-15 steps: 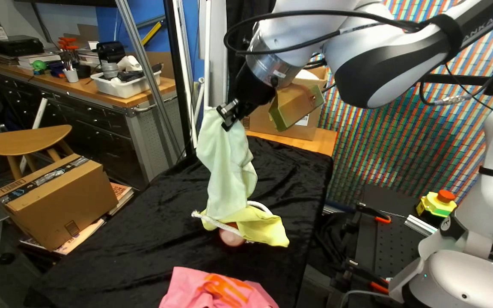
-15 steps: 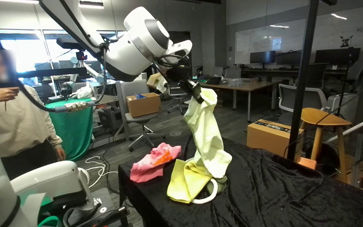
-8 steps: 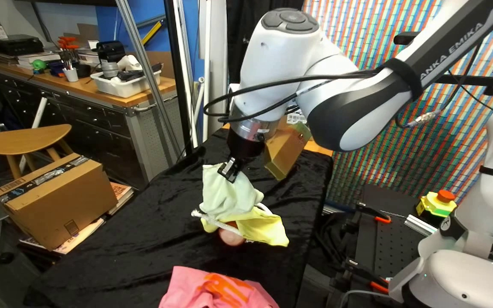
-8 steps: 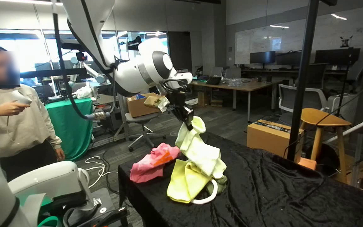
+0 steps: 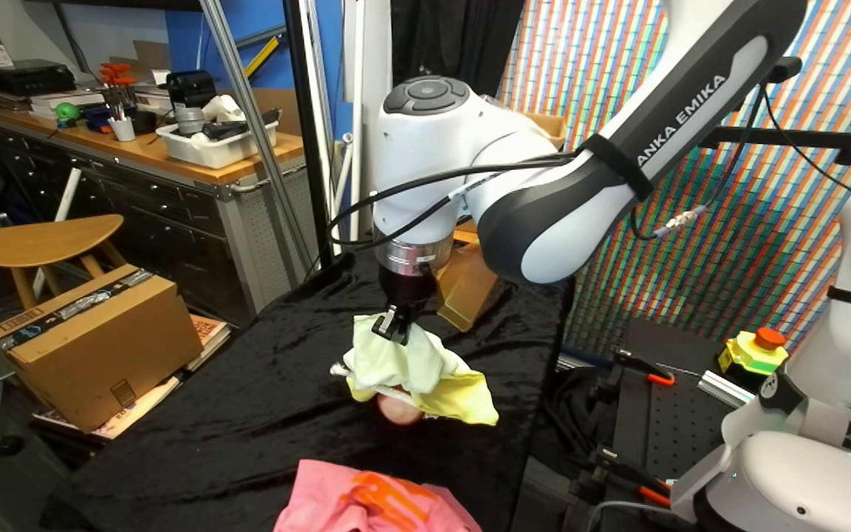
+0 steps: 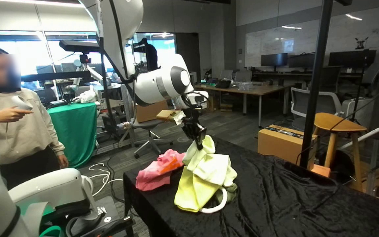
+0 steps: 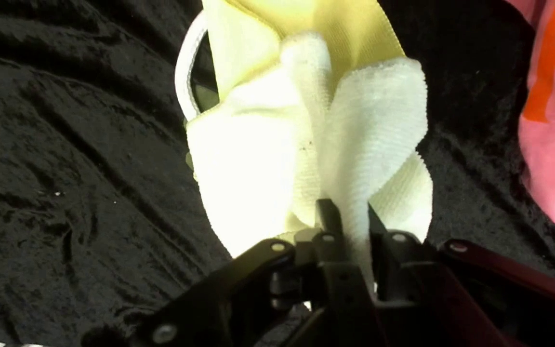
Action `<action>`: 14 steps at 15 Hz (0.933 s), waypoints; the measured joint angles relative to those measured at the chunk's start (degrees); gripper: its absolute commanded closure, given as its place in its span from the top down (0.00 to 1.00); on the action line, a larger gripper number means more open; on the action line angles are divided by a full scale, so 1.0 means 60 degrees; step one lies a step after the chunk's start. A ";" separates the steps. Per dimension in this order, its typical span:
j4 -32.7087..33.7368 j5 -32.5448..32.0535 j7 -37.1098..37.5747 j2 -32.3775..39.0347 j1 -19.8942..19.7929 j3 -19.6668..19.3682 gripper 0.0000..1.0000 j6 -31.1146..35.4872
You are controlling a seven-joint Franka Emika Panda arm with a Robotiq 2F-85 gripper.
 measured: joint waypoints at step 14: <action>0.0905 0.0408 -0.0548 0.0237 0.0171 0.0009 1.00 -0.0619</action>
